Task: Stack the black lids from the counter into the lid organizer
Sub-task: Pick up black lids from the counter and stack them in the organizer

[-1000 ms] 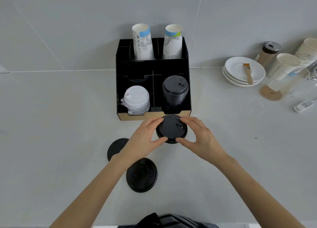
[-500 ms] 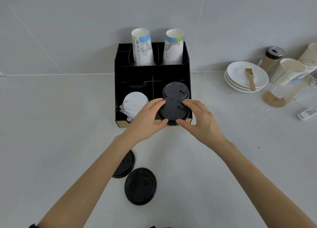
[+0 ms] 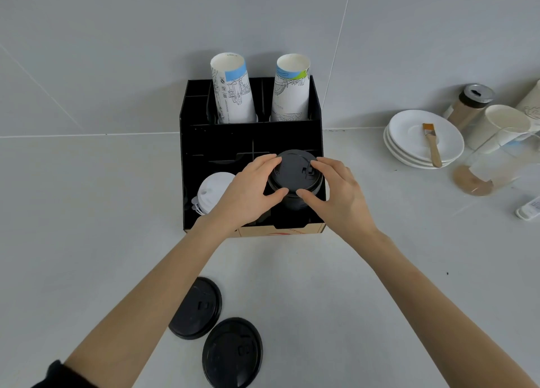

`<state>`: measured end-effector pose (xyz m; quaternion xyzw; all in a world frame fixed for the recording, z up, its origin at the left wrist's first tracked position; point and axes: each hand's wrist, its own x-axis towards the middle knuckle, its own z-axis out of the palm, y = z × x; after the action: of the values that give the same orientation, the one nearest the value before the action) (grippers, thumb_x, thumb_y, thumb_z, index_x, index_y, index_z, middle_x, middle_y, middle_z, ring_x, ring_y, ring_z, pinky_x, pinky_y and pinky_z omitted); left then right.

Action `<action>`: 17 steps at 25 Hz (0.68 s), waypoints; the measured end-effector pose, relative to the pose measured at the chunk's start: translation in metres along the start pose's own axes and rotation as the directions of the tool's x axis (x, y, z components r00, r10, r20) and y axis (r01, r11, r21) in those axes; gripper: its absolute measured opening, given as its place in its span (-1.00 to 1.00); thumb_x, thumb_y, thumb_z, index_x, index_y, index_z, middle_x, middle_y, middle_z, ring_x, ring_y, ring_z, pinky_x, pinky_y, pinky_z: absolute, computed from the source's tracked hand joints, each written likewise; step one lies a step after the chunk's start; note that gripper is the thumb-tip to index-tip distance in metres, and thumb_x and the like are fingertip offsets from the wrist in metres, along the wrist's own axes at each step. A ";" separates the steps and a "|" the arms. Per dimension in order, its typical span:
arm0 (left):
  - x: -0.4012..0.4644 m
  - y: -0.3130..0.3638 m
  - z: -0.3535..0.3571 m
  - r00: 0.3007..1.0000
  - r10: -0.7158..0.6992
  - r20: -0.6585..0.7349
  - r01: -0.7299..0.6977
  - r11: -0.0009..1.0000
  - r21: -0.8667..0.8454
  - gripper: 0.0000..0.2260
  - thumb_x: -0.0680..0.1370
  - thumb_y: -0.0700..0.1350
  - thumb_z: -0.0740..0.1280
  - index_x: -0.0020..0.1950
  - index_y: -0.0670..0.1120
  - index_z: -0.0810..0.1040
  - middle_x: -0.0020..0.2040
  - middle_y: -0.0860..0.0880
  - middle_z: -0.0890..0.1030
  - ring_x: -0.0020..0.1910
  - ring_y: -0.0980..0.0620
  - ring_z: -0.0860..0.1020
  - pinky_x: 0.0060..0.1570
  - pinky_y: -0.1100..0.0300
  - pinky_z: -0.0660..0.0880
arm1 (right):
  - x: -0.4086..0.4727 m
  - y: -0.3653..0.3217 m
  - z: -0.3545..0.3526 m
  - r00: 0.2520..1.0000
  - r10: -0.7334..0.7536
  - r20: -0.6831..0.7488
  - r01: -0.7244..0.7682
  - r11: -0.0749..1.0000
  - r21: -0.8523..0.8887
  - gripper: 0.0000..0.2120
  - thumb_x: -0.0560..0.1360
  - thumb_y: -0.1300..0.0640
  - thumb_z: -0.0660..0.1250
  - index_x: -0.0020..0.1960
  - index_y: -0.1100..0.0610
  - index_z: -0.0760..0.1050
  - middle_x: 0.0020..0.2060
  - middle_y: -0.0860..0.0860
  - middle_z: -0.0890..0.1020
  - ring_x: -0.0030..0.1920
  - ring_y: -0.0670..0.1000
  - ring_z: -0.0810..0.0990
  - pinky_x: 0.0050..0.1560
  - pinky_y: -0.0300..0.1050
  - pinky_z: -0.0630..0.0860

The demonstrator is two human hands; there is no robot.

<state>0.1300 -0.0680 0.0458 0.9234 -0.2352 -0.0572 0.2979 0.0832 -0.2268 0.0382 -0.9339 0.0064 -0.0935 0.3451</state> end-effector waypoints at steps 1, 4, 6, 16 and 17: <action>0.003 -0.001 0.001 1.000 -0.002 0.005 0.002 1.000 0.003 -0.48 0.49 -0.08 0.29 0.38 -0.13 0.20 0.44 -0.10 0.26 0.41 -0.04 0.24 0.38 0.10 0.21 | 0.002 0.001 0.002 1.000 0.006 -0.005 -0.006 1.000 -0.006 -0.51 0.40 0.11 0.38 0.26 0.20 0.34 0.27 0.14 0.44 0.26 0.14 0.38 0.29 0.07 0.35; 0.011 -0.004 0.005 0.999 -0.017 0.028 0.017 1.000 0.004 -0.48 0.49 -0.08 0.29 0.39 -0.13 0.19 0.46 -0.09 0.24 0.43 -0.05 0.20 0.40 0.10 0.16 | 0.008 0.004 0.006 0.999 0.035 0.004 -0.035 0.999 -0.022 -0.51 0.40 0.10 0.37 0.27 0.20 0.33 0.27 0.14 0.43 0.26 0.15 0.38 0.29 0.07 0.35; 0.015 -0.005 0.007 0.998 -0.029 0.047 0.029 1.000 0.001 -0.48 0.49 -0.08 0.28 0.39 -0.12 0.18 0.46 -0.09 0.22 0.43 -0.06 0.18 0.40 0.10 0.13 | 0.010 0.006 0.008 0.998 0.057 0.010 -0.057 0.998 -0.028 -0.51 0.41 0.10 0.37 0.27 0.21 0.32 0.27 0.15 0.43 0.26 0.15 0.38 0.30 0.07 0.35; 0.015 -0.010 0.015 0.996 -0.032 0.083 0.032 0.999 0.001 -0.48 0.50 -0.07 0.27 0.41 -0.10 0.15 0.48 -0.07 0.20 0.43 -0.07 0.18 0.41 0.02 0.17 | 0.002 0.012 0.018 0.993 0.115 0.009 -0.115 0.993 0.016 -0.50 0.41 0.13 0.37 0.28 0.22 0.30 0.27 0.18 0.42 0.28 0.16 0.37 0.30 0.11 0.36; 0.015 -0.011 0.016 0.996 -0.033 0.083 0.033 0.999 0.003 -0.48 0.50 -0.07 0.27 0.41 -0.10 0.15 0.48 -0.07 0.20 0.44 -0.06 0.18 0.41 0.02 0.17 | 0.002 0.012 0.018 0.993 0.116 0.006 -0.116 0.993 0.019 -0.50 0.41 0.13 0.37 0.28 0.22 0.30 0.26 0.18 0.43 0.27 0.17 0.37 0.30 0.11 0.37</action>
<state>0.1435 -0.0754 0.0274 0.9242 -0.2323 -0.1000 0.2862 0.0893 -0.2245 0.0174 -0.9287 0.0588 -0.0710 0.3591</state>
